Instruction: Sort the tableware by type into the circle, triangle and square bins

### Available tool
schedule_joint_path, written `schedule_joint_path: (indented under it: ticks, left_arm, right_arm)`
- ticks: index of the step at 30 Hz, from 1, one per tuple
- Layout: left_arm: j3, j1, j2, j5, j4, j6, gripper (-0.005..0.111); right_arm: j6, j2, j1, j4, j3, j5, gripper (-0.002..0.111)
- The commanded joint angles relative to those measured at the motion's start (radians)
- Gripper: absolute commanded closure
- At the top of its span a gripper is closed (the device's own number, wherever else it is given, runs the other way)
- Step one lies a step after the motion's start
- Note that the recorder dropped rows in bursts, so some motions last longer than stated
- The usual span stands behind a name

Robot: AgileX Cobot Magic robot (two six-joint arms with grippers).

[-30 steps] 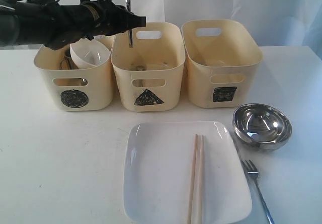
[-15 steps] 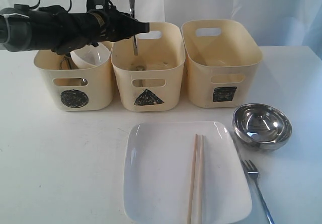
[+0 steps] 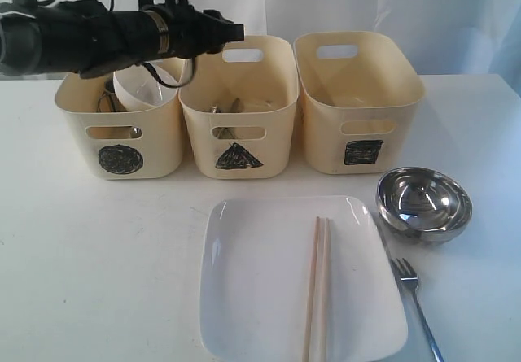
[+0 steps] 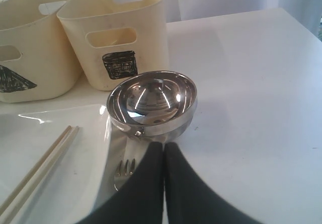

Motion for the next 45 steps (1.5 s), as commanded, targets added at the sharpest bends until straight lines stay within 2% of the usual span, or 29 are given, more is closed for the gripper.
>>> schedule_joint_path:
  ticks: [1,6,12,17,22,27,36,39,45]
  left_arm:
    - [-0.009,0.000,-0.088,-0.052,0.289,-0.258,0.057]
    - [-0.001,0.000,-0.171,-0.081,0.685,-0.630,0.057]
    - [0.058,0.029,-0.253,-0.276,0.685,-0.713,0.057]
    - [0.132,0.038,-0.329,-0.272,0.685,-0.716,0.057]
    - [0.254,0.096,-0.429,-0.305,0.685,-0.718,0.059]
    - [0.397,0.141,-0.561,-0.314,0.685,-0.687,0.073]
    - [0.694,0.143,-0.822,-0.314,0.685,-0.687,0.106]
    - [0.799,0.143,-0.901,-0.286,0.685,-0.685,0.107]
    - [0.993,0.143,-1.064,-0.115,0.685,-0.682,0.107]
  right_arm:
    - [0.000,-0.007,-0.008,-0.006,0.001,-0.004,0.108]
    - [0.000,-0.007,-0.008,-0.006,0.001,-0.004,0.108]
    - [0.000,-0.007,-0.008,-0.006,0.001,-0.004,0.108]
    - [0.000,-0.007,-0.008,-0.006,0.001,-0.004,0.108]
    - [0.000,-0.007,-0.008,-0.006,0.001,-0.004,0.108]
    - [0.000,-0.007,-0.008,-0.006,0.001,-0.004,0.108]
    - [0.000,-0.007,-0.008,-0.006,0.001,-0.004,0.108]
    - [0.000,-0.007,-0.008,-0.006,0.001,-0.004,0.108]
    - [0.000,-0.007,-0.008,-0.006,0.001,-0.004,0.108]
